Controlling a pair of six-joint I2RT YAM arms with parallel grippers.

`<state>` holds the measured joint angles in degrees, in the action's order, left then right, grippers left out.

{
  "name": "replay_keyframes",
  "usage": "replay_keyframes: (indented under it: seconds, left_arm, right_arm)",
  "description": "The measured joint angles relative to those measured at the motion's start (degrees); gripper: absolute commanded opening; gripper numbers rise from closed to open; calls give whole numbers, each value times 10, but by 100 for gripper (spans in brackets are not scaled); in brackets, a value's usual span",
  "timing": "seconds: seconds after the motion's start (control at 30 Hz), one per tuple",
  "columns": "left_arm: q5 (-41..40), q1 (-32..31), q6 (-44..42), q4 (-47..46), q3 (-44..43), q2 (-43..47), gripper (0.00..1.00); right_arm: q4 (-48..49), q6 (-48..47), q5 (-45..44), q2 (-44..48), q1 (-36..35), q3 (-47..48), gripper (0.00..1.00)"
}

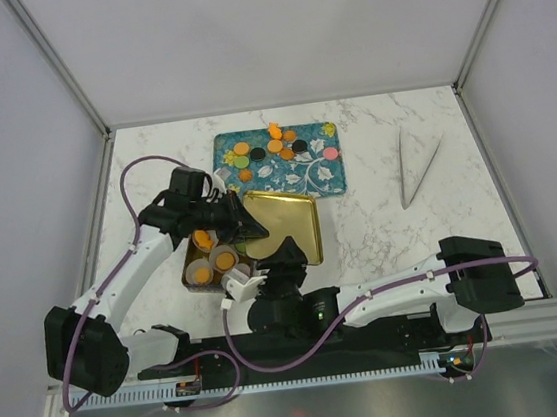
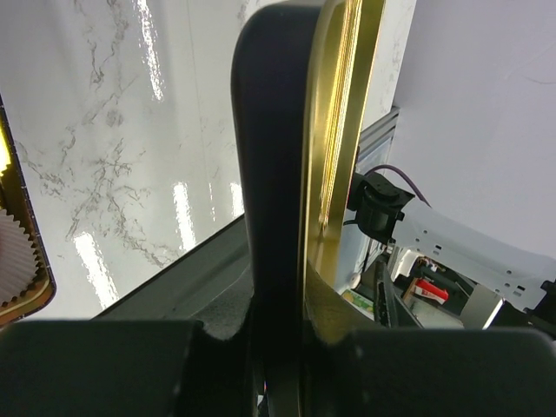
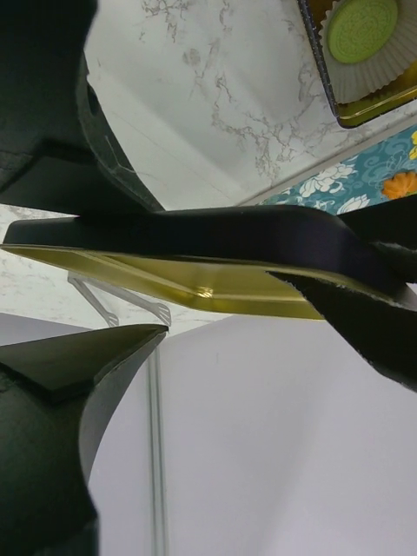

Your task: Pack the cookies

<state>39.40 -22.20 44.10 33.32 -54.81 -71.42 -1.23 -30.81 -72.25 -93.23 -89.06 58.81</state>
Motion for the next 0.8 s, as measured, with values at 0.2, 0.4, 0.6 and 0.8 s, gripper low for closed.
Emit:
replay_keyframes:
  seconds: [0.2, 0.4, 0.6, 0.8]
  left_arm:
    - [2, 0, 0, 2, 0, 8, 6]
    - [10, 4, -7, 3, -13, 11, 21]
    - [6, 3, -19, 14, -26, 16, 51]
    - [-25, 4, -22, 26, -41, 18, 81]
  right_arm:
    - [22, -27, -3, -19, 1, 0, 35]
    - [64, -37, -17, -24, 1, -2, 8]
    - [72, -59, -24, -24, 2, -2, 1]
    - [51, -58, -25, -15, -3, -1, 0]
